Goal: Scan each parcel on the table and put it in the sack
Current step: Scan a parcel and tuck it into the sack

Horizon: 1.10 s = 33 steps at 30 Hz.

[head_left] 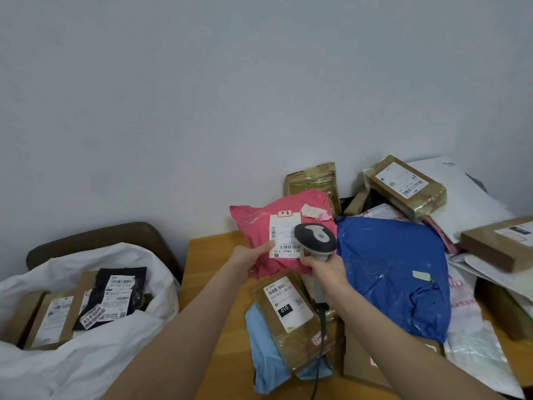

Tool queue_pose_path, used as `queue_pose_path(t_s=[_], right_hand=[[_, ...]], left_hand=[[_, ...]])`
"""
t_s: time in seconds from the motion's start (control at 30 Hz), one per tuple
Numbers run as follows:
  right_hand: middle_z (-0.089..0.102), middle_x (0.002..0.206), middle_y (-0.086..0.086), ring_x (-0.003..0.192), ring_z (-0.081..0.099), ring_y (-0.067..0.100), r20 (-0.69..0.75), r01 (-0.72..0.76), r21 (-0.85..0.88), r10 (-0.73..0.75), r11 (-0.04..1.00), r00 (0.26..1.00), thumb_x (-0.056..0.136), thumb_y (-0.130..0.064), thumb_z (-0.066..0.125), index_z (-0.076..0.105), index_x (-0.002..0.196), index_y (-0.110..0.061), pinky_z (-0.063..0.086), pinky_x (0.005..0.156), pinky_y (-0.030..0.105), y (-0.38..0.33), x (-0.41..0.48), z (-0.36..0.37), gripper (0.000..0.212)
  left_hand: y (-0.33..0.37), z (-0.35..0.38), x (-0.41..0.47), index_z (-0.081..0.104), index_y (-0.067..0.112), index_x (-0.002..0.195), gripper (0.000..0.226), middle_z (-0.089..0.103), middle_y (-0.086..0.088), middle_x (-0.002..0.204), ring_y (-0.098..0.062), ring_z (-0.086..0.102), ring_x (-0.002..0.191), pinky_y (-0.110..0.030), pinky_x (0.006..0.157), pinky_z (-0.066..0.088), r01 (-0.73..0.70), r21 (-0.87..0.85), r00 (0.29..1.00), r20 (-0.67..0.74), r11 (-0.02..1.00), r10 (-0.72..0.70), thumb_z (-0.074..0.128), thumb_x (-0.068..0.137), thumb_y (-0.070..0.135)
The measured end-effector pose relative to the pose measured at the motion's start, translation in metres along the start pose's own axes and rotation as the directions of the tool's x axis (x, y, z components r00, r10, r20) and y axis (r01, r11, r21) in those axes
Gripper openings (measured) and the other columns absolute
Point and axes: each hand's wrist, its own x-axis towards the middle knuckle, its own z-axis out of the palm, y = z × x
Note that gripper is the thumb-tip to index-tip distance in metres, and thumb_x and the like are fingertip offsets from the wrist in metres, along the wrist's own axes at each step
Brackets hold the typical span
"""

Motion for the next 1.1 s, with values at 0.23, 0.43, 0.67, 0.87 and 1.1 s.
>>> queue_pose_path(t_s=[0.23, 0.43, 0.67, 0.87, 1.1], right_hand=[[0.068, 0.106, 0.009, 0.102, 0.063, 0.027, 0.002, 0.0, 0.024, 0.0, 1.0, 1.0, 0.078, -0.009, 0.076, 0.059, 0.094, -0.02, 0.052, 0.095, 0.047, 0.001, 0.003, -0.001, 0.026], [0.068, 0.105, 0.011, 0.101, 0.064, 0.028, 0.005, -0.013, 0.073, 0.012, 0.997, 1.0, 0.077, -0.006, 0.076, 0.061, 0.097, -0.018, 0.052, 0.094, 0.048, 0.006, 0.004, -0.005, 0.028], [0.066, 0.105, 0.01, 0.101, 0.062, 0.027, -0.048, -0.03, 0.016, 0.031, 0.999, 0.998, 0.078, -0.014, 0.078, 0.059, 0.101, -0.015, 0.051, 0.094, 0.047, 0.013, 0.01, -0.016, 0.03], [0.068, 0.099, 0.009, 0.094, 0.062, 0.024, -0.069, -0.026, -0.002, 0.026, 1.0, 0.997, 0.078, -0.017, 0.078, 0.064, 0.108, -0.006, 0.047, 0.073, 0.032, 0.014, 0.017, -0.023, 0.034], [0.067, 0.104, 0.008, 0.098, 0.063, 0.024, -0.04, -0.035, 0.033, 0.037, 0.999, 0.999, 0.078, -0.017, 0.079, 0.061, 0.114, -0.009, 0.053, 0.083, 0.038, 0.015, 0.018, -0.027, 0.041]], left_hand=[[0.0, 0.009, 0.003, 0.058, -0.001, 0.083, 0.019, 0.068, -0.008, 0.053, -0.024, 0.068, 0.049, -0.031, 0.043, 0.055, -0.04, -0.134, 0.994, -0.105, 0.99, 0.026, 0.075, 0.08, 0.007], [-0.001, 0.013, 0.009, 0.057, -0.004, 0.092, 0.019, 0.07, -0.007, 0.058, -0.022, 0.07, 0.054, -0.037, 0.057, 0.06, -0.092, -0.14, 0.993, -0.086, 0.986, 0.081, 0.071, 0.084, 0.006], [-0.005, 0.013, 0.013, 0.061, -0.005, 0.108, 0.045, 0.07, -0.016, 0.097, -0.026, 0.07, 0.086, -0.037, 0.063, 0.061, 0.04, -0.242, 0.997, 0.072, 0.969, -0.023, 0.078, 0.078, 0.025], [0.0, 0.014, 0.009, 0.057, -0.004, 0.118, 0.056, 0.059, -0.019, 0.116, -0.029, 0.064, 0.098, -0.037, 0.06, 0.059, 0.141, -0.228, 0.97, 0.227, 0.963, -0.089, 0.077, 0.078, 0.028], [-0.004, 0.024, 0.016, 0.057, -0.005, 0.098, 0.023, 0.069, -0.019, 0.088, -0.026, 0.07, 0.069, -0.038, 0.053, 0.059, -0.038, -0.279, 0.998, 0.037, 0.96, 0.05, 0.071, 0.084, 0.006]])
